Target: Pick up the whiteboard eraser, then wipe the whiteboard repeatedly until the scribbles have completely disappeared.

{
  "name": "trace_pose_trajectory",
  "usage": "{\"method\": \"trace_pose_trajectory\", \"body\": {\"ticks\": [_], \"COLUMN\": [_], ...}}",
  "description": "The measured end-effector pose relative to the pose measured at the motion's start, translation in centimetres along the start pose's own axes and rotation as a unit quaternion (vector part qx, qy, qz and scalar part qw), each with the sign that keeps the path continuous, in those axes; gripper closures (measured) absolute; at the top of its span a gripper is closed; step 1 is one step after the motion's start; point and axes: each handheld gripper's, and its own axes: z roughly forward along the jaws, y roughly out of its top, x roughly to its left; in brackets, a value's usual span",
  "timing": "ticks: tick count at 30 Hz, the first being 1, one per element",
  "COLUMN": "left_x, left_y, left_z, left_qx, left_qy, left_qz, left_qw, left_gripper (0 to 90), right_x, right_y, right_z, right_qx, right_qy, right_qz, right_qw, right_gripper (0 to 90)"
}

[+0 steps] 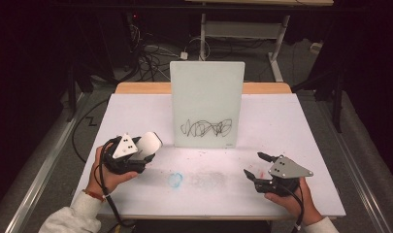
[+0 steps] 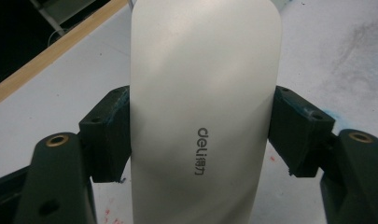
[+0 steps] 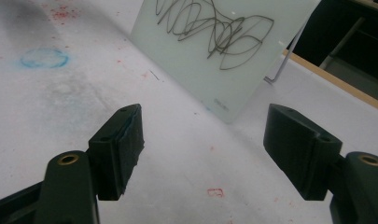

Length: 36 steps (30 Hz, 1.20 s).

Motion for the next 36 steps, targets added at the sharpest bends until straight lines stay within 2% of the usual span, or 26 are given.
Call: {"method": "trace_pose_trajectory", "body": {"ticks": [15,17,20,23,33,34,36], "left_x": [-1.4,-1.5,-2.0,-2.4,-3.6,-3.8,-4.0], "left_y": [0.9,1.1,1.8,2.3,4.9,5.4,5.6], "left_z": [0.4,0.6,1.2,1.6,4.4,5.1,5.5], "left_qx": [-0.002,-0.003,-0.003,-0.005,-0.015,-0.015,-0.012], "left_qy": [0.008,0.014,0.032,0.041,0.068,0.079,0.084], "left_qz": [0.007,0.008,0.015,0.021,0.033,0.046,0.053], "left_qw": [0.9999,0.9999,0.9994,0.9989,0.9970,0.9957,0.9950], "left_gripper": [28.1,28.1,28.1,28.1,28.2,28.2,28.2], "right_x": [-0.3,-0.3,-0.3,-0.3,-0.3,-0.3,-0.3], "right_y": [0.0,0.0,-0.1,-0.3,-0.5,-0.5,-0.5], "right_z": [0.0,0.1,0.1,0.0,-0.4,-0.4,-0.4], "right_qx": [-0.005,-0.004,-0.002,0.001,0.000,0.000,0.000], "right_qy": [-0.013,-0.013,-0.010,-0.014,-0.024,-0.024,-0.023], "right_qz": [0.005,0.005,0.007,0.011,0.011,0.010,0.009], "right_qw": [0.9999,0.9999,0.9999,0.9998,0.9997,0.9997,0.9997], "right_gripper": [28.9,28.9,28.8,28.8,28.7,28.7,28.6]}}
